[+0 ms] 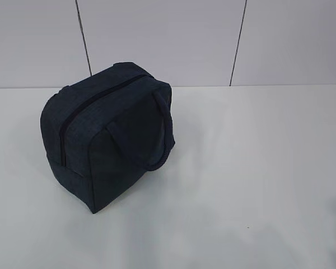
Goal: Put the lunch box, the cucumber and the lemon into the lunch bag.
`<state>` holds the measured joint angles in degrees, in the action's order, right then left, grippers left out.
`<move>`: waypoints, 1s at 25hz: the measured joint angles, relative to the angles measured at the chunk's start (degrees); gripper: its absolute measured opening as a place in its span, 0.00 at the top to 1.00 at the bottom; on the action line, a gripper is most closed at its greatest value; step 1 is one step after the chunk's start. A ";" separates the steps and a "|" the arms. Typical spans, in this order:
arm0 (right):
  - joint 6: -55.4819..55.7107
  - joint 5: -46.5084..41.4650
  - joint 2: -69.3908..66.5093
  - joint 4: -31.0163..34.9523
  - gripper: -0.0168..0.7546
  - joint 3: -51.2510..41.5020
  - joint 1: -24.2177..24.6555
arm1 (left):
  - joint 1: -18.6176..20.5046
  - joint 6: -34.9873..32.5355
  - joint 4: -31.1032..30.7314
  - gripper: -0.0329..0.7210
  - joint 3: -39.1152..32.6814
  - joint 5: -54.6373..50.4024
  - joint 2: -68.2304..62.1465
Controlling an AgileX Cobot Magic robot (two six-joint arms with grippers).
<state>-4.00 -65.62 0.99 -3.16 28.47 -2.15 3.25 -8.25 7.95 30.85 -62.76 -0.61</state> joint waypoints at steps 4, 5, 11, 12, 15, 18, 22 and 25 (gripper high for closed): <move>0.00 0.00 0.00 0.00 0.28 0.00 0.00 | 0.00 0.00 0.00 0.56 0.00 0.00 0.00; 0.00 0.00 0.00 0.00 0.28 0.00 0.00 | 0.00 0.00 0.00 0.56 0.00 0.00 0.00; 0.03 0.00 0.00 0.00 0.29 0.00 0.00 | 0.00 0.00 0.00 0.56 0.00 0.00 0.00; 0.03 0.00 0.00 0.00 0.29 0.00 0.00 | 0.00 0.00 0.00 0.56 0.00 0.00 0.00; 0.03 0.00 0.00 0.00 0.29 0.00 0.00 | 0.00 0.00 0.00 0.57 0.00 0.00 0.00; 0.03 0.00 0.00 0.00 0.29 0.00 0.00 | 0.00 0.00 0.00 0.58 0.00 0.00 0.00; 0.03 0.00 0.00 0.00 0.29 0.00 0.00 | 0.00 0.00 0.00 0.58 0.00 0.00 0.00; 0.12 0.00 0.00 0.00 0.29 0.00 0.00 | 0.00 0.00 0.00 0.60 0.00 0.00 0.00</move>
<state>-3.87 -65.62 0.99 -3.16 28.47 -2.15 3.25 -8.25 7.95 30.85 -62.76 -0.61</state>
